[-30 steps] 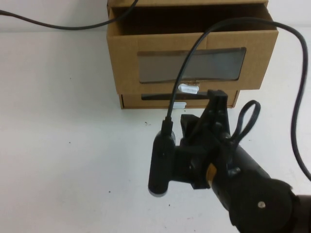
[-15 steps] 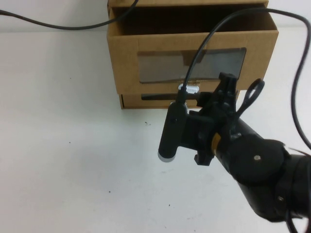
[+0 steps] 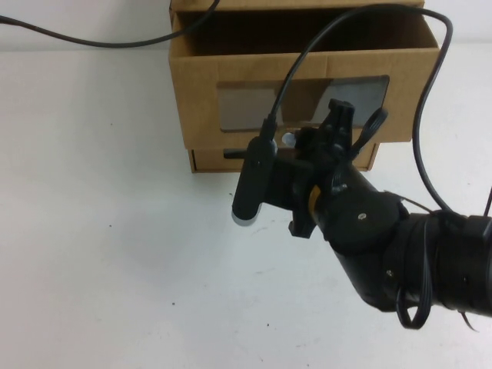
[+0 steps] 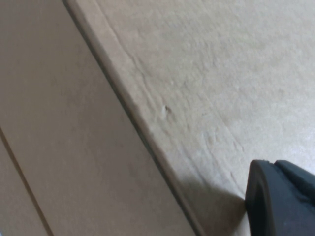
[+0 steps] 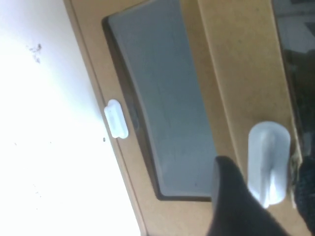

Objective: Open the shoe box
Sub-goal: 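Pull the top drawer of the cardboard box fully open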

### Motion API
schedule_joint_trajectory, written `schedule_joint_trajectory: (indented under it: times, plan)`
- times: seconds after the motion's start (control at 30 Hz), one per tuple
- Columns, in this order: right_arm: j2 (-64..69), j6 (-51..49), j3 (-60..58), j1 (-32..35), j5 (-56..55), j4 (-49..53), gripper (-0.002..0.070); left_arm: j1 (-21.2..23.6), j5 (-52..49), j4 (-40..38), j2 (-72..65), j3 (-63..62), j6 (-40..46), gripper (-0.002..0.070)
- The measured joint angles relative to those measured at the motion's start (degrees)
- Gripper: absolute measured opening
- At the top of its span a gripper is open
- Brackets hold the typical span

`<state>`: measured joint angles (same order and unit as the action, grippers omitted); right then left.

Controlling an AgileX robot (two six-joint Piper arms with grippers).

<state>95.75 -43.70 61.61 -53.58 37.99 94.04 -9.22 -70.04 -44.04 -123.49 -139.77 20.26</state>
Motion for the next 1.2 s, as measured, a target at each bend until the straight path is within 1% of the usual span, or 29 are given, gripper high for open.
schedule_joint_trajectory:
  times: [0.27,0.5,0.57,0.7,0.93,1.2]
  plan:
    - [1.11,0.0,0.47,2.32,-2.82,0.26,0.0258,0.0,0.0,0.0,0.0,0.0,0.0,-0.0005]
    - [2.77,0.0,3.37,2.3,-3.59,0.35,0.0253,0.0,0.22,0.19,0.0,0.0,0.0,-0.0005]
    - [3.07,0.0,3.43,2.3,-3.48,0.49,0.0234,0.0,0.22,0.19,0.0,0.0,0.0,-0.0005]
    - [3.07,0.0,3.49,2.3,-3.25,0.72,0.0167,0.0,0.22,0.19,0.0,0.0,0.0,-0.0005]
    - [3.07,0.1,3.49,2.3,-3.25,1.17,0.0093,0.0,0.32,0.19,0.0,0.0,0.11,-0.0005]
    - [3.07,0.36,3.57,2.3,-3.02,1.17,0.0085,0.0,0.34,0.19,0.0,0.0,0.11,-0.0005]
